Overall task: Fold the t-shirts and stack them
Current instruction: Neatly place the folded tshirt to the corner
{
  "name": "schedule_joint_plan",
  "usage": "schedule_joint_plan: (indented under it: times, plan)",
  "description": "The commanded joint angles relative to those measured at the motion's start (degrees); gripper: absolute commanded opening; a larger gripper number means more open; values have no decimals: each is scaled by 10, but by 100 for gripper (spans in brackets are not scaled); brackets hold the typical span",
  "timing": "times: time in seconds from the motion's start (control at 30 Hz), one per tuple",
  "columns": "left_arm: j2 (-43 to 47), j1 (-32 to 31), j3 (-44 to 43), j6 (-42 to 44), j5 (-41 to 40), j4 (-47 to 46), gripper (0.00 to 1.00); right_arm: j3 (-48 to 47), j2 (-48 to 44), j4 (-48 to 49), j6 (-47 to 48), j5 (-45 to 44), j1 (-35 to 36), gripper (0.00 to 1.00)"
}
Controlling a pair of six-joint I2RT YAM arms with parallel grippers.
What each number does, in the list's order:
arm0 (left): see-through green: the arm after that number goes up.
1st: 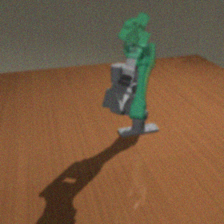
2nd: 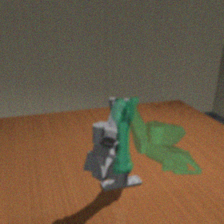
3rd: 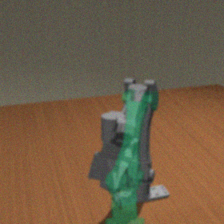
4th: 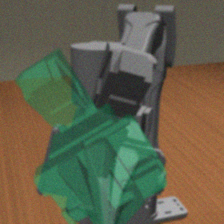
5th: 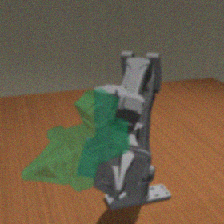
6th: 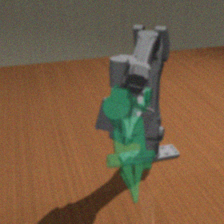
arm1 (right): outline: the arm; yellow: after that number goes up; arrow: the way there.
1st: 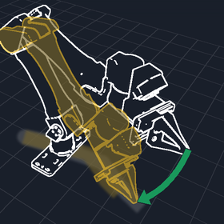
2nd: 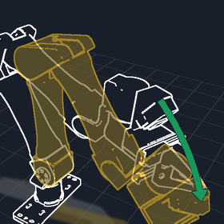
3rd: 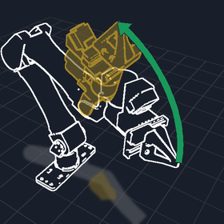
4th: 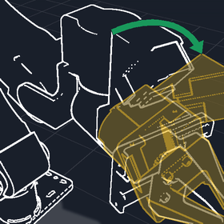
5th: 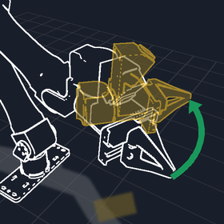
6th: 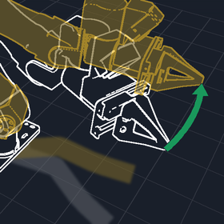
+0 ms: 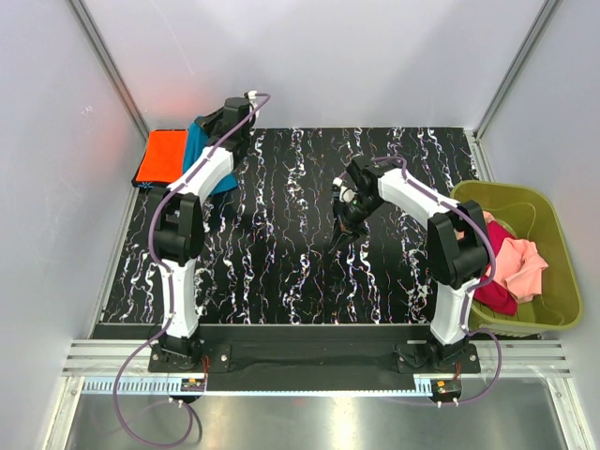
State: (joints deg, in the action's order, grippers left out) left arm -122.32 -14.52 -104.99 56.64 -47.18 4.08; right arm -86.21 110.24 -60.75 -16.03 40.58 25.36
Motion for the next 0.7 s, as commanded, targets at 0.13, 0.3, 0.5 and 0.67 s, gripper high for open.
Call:
schedule_joint_plan:
  times: [0.13, 0.3, 0.5, 0.67]
  plan:
    - [81, 21, 23, 46, 37, -21, 0, -33, 14, -2, 5, 13, -2, 3]
    - [91, 34, 30, 57, 52, -24, 0, -32, 17, -2, 5, 16, -2, 3]
    - [111, 42, 47, 70, 75, -21, 0, -32, 22, -3, 5, 20, -2, 3]
    - [95, 48, 42, 76, 82, -24, 0, -44, 31, -7, 5, 20, -3, 3]
